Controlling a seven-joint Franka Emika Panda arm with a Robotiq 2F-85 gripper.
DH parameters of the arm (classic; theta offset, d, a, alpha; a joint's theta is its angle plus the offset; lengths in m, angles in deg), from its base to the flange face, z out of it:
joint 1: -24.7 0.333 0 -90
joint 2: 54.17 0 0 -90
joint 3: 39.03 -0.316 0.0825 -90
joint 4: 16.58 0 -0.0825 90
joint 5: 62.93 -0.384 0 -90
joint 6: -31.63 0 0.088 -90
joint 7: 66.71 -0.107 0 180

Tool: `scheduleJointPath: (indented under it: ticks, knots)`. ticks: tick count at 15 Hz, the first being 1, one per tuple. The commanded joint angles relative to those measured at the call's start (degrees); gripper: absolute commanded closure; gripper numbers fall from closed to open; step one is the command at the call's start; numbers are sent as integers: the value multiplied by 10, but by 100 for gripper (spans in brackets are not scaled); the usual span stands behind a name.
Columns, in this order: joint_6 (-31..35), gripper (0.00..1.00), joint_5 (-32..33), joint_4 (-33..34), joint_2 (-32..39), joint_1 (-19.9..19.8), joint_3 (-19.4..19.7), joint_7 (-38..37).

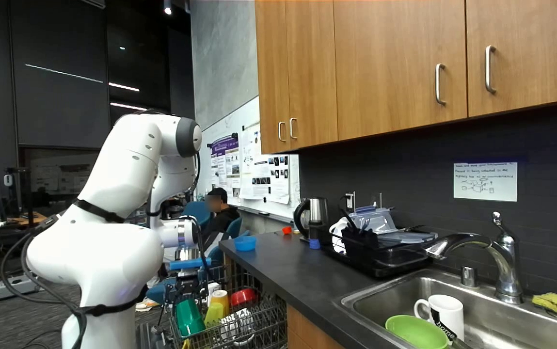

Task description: Lift the green cup in the dish washing rack and place it on the far right of the dish washing rack

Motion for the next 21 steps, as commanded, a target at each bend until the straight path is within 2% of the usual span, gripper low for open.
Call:
scheduleJointPath:
  ticks: [1, 2, 7, 21]
  knots:
    - [-14, 32, 19, 15, 9, 10, 12, -19]
    - [-14, 40, 20, 16, 8, 10, 12, -20]
    - [-21, 47, 20, 16, -4, 7, 13, -28]
    - [-52, 51, -54, -10, -64, -23, -9, 8]
